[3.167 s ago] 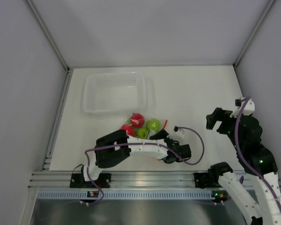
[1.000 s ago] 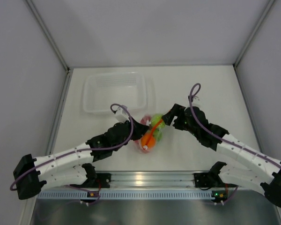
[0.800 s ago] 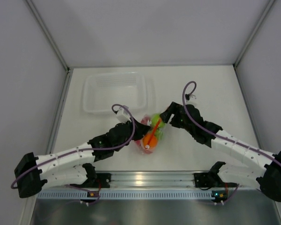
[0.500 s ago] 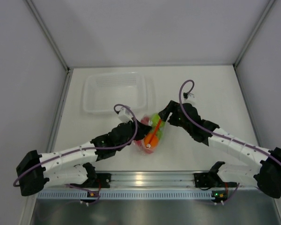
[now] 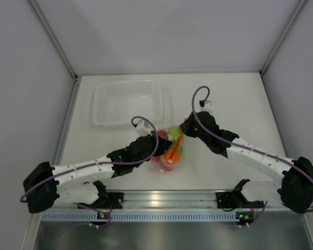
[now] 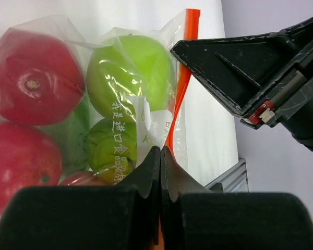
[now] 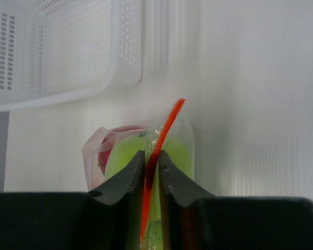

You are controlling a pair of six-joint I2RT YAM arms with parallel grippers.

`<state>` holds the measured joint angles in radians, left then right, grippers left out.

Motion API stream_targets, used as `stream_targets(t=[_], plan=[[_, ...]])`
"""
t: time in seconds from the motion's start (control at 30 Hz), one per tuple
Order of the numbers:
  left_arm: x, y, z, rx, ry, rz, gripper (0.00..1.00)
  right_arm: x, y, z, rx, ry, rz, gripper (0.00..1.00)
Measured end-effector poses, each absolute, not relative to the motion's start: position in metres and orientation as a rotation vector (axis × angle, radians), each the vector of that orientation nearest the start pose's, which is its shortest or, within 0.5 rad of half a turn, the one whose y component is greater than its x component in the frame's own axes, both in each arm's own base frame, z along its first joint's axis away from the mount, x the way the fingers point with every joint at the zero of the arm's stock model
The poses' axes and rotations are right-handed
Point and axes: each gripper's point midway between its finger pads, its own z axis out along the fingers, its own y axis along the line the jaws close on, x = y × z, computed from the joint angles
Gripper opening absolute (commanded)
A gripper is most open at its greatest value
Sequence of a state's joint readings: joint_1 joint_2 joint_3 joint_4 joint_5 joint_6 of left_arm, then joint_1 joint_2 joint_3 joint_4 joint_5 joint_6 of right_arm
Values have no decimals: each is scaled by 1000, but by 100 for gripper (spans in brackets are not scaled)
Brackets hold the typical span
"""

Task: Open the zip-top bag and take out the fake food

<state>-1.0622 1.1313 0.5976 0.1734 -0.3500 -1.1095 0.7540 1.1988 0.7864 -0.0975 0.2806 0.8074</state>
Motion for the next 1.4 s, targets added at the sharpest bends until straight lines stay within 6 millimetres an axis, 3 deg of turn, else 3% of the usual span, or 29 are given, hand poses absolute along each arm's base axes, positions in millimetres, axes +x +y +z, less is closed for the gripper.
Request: stream_targets(t=[0.07, 0.2, 0.3, 0.33, 0.47, 0.7, 0.83, 0.97, 1.07, 1.23, 1.4], plan=[[206, -318, 174, -302, 2052, -1089, 0, 290, 244, 163, 218, 2127, 647, 0], [207, -317, 173, -295, 2047, -1078, 0, 291, 245, 157, 153, 2140, 614, 0], [208, -315, 175, -256, 2037, -1061, 32, 292, 249, 158, 68, 2133, 610, 0], [207, -314, 176, -238, 2033, -1053, 53, 292, 251, 159, 29, 2128, 614, 0], [211, -308, 180, -162, 2037, -986, 85, 290, 258, 163, -150, 2113, 626, 0], [240, -270, 198, -90, 2012, -816, 93, 290, 276, 206, -429, 2006, 671, 0], [245, -251, 229, 31, 1929, -755, 95, 280, 290, 234, -611, 1936, 732, 0], [231, -251, 263, 241, 1812, -776, 93, 258, 296, 249, -803, 1879, 795, 0], [217, -257, 277, 409, 1728, -808, 94, 241, 296, 256, -931, 1834, 825, 0], [205, -260, 294, 551, 1607, -828, 96, 211, 293, 266, -1108, 1739, 874, 0], [201, -266, 296, 616, 1550, -838, 97, 188, 288, 277, -1224, 1641, 918, 0]])
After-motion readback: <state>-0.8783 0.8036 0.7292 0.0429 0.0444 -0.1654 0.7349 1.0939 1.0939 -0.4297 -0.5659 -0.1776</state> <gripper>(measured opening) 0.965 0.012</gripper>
